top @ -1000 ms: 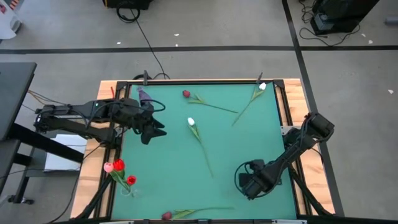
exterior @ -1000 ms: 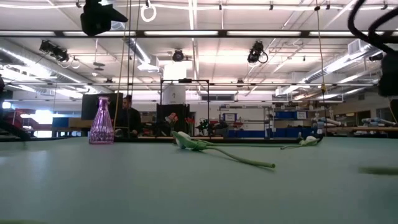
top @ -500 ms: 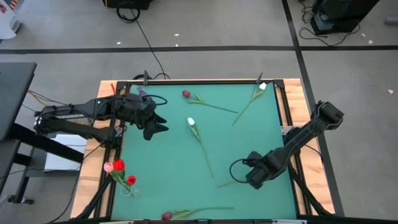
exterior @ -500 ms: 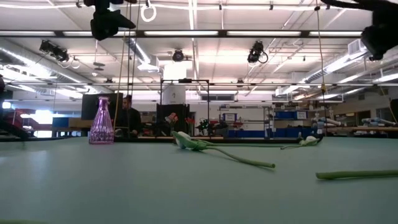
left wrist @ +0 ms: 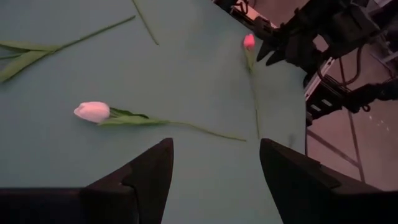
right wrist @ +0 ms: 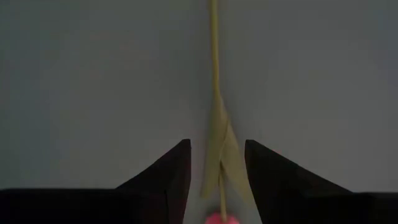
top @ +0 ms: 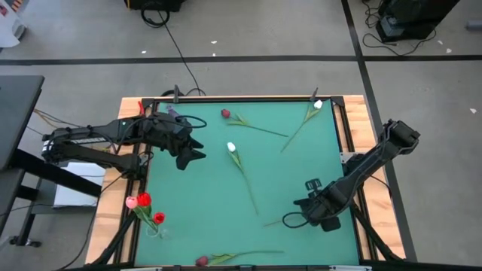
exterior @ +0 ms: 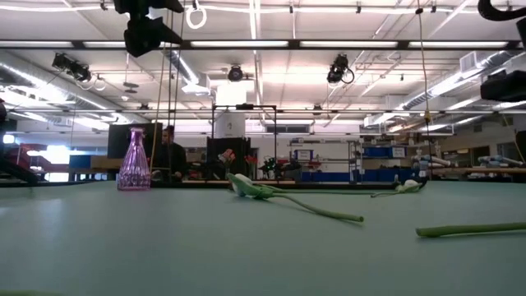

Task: Sort flowers into vase by color
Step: Put the pink flower into the transparent vase

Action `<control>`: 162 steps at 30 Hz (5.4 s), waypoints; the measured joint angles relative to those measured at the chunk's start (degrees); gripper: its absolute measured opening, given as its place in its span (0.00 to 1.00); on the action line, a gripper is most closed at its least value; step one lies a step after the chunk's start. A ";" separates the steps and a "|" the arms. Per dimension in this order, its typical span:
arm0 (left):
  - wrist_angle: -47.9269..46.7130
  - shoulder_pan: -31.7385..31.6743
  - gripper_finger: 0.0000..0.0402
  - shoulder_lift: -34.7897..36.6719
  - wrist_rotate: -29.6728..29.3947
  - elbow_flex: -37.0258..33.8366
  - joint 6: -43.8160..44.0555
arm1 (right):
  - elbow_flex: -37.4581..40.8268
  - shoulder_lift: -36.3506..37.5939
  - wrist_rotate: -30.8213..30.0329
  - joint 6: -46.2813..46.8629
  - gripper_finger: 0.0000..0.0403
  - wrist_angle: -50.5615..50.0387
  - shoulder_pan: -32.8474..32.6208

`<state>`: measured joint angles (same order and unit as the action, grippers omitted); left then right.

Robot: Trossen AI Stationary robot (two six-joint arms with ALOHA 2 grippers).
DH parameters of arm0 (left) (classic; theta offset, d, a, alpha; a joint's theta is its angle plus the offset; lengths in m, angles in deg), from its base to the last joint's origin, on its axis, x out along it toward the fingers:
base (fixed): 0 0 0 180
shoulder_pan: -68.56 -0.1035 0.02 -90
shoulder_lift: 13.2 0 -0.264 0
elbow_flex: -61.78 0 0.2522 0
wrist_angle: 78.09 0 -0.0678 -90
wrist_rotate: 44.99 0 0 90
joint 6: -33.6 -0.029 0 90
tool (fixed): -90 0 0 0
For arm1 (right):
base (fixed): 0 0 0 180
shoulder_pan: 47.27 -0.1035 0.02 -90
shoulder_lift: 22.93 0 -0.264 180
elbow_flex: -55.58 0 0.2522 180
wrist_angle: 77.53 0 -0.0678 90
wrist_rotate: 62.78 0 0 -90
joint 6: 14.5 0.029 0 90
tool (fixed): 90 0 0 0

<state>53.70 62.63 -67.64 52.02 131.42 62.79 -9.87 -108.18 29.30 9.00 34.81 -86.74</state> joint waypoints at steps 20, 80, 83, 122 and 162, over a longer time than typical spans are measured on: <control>0.27 0.00 0.47 0.00 -0.80 0.00 -0.25 | 10.34 0.02 1.76 -1.49 0.32 11.50 1.15; 34.60 8.27 0.49 -6.90 1.22 -0.02 -39.82 | -25.24 0.00 44.67 120.72 0.05 52.93 46.39; 37.23 8.85 0.53 -8.74 1.24 -0.02 -40.37 | -25.24 0.00 45.83 120.79 0.05 52.70 46.92; 44.89 8.68 0.02 -16.90 -3.31 -0.02 -42.73 | -25.24 -4.76 51.72 117.44 0.13 64.51 50.57; 33.66 3.89 0.01 3.10 -2.63 -0.02 -18.23 | -25.24 -4.74 13.31 6.07 0.50 79.93 44.78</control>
<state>87.35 66.52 -64.53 49.39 131.40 44.56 -35.11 -112.92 42.62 15.07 114.74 -41.96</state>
